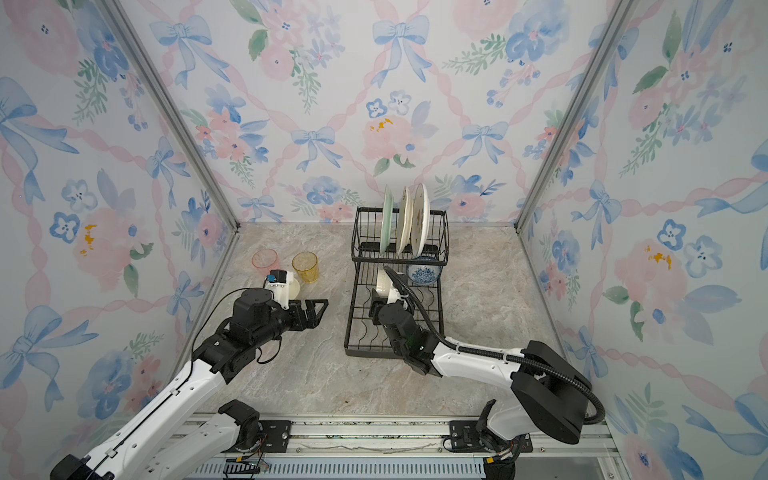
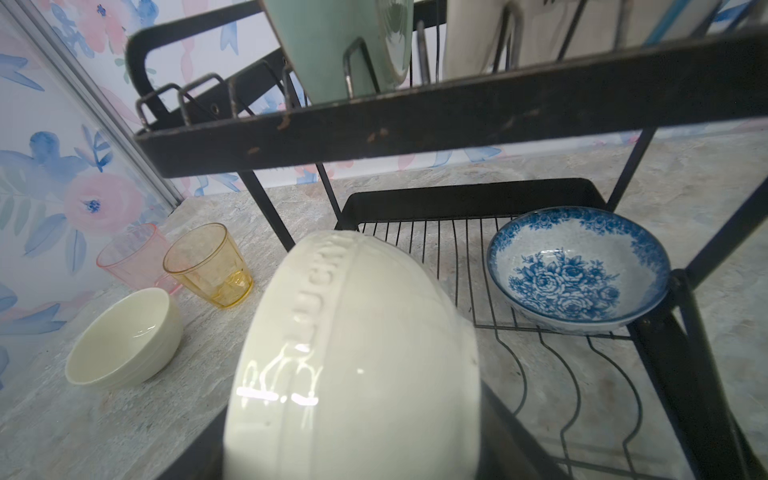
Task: Unload the mixed dishes from the dish rack
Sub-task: 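Lift the cream bowl with the right gripper while the left gripper reaches toward it, then close the left gripper on the cream bowl rim while the right gripper holds it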
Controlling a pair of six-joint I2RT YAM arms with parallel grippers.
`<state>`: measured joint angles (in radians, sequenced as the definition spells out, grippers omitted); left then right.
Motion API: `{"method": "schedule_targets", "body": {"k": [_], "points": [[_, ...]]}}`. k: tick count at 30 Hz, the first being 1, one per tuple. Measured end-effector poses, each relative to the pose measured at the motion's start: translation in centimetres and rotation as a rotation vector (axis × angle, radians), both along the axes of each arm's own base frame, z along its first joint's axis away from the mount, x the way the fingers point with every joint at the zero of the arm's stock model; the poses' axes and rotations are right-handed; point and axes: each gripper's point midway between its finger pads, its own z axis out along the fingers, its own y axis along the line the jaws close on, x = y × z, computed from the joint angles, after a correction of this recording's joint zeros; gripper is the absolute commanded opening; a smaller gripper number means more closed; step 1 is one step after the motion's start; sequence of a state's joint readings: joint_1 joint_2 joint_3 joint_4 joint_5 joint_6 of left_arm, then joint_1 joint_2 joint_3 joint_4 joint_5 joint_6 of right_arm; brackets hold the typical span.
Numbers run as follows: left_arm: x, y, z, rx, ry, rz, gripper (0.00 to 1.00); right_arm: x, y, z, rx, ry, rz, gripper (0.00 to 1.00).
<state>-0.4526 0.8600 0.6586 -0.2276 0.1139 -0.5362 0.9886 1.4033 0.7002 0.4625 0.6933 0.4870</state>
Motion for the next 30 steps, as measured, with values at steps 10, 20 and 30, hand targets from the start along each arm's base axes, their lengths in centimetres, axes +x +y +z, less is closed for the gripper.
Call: {"method": "schedule_targets", "body": {"k": [10, 20, 30], "points": [[0.3, -2.9, -1.4, 0.005, 0.089, -0.078, 0.98, -3.6, 0.0, 0.4, 0.120, 0.011, 0.054, 0.58], [0.7, -5.7, 1.4, -0.065, 0.076, -0.144, 0.98, -5.5, 1.1, 2.2, 0.310, -0.002, 0.114, 0.58], [-0.4, -7.5, 0.5, -0.075, 0.120, -0.205, 0.89, -6.4, 2.0, 2.9, 0.416, -0.003, 0.169, 0.58]]}}
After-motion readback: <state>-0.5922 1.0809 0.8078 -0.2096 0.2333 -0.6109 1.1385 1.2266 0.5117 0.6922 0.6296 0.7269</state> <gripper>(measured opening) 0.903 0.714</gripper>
